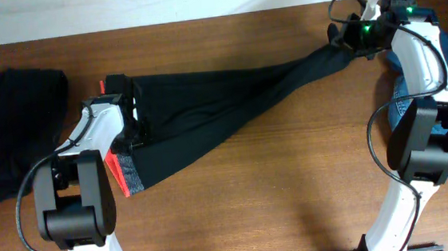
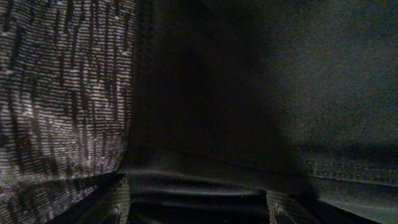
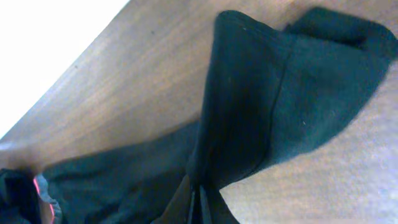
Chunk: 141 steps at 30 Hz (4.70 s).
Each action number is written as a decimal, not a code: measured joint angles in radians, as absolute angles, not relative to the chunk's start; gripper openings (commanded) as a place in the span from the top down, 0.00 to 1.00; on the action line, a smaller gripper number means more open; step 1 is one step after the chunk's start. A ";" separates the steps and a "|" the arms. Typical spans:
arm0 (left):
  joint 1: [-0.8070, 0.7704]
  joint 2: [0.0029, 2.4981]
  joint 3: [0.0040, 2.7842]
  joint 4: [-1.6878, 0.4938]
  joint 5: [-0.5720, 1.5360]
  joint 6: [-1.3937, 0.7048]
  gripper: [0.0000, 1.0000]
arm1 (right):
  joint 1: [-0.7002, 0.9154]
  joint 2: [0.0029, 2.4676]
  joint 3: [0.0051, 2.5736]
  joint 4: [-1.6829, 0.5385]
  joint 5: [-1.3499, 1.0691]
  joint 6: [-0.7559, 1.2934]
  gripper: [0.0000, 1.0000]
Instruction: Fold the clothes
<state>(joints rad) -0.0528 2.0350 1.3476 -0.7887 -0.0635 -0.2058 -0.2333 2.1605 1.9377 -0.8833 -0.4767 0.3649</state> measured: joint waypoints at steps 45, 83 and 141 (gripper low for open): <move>-0.053 2.035 1.348 -0.789 -0.064 -0.206 0.29 | -0.274 2.153 1.874 -1.198 -0.191 0.393 0.93; -0.053 2.035 1.348 -0.788 -0.064 -0.206 0.28 | -0.251 1.988 1.823 -1.290 0.014 -0.064 0.23; -0.053 2.035 1.348 -0.788 -0.064 -0.206 0.28 | -0.116 2.162 1.639 -1.015 0.047 -0.296 0.70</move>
<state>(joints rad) -0.0528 2.0350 1.3476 -0.7883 -0.0639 -0.2058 -0.1162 2.1620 1.6386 -1.0145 0.0471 -0.2958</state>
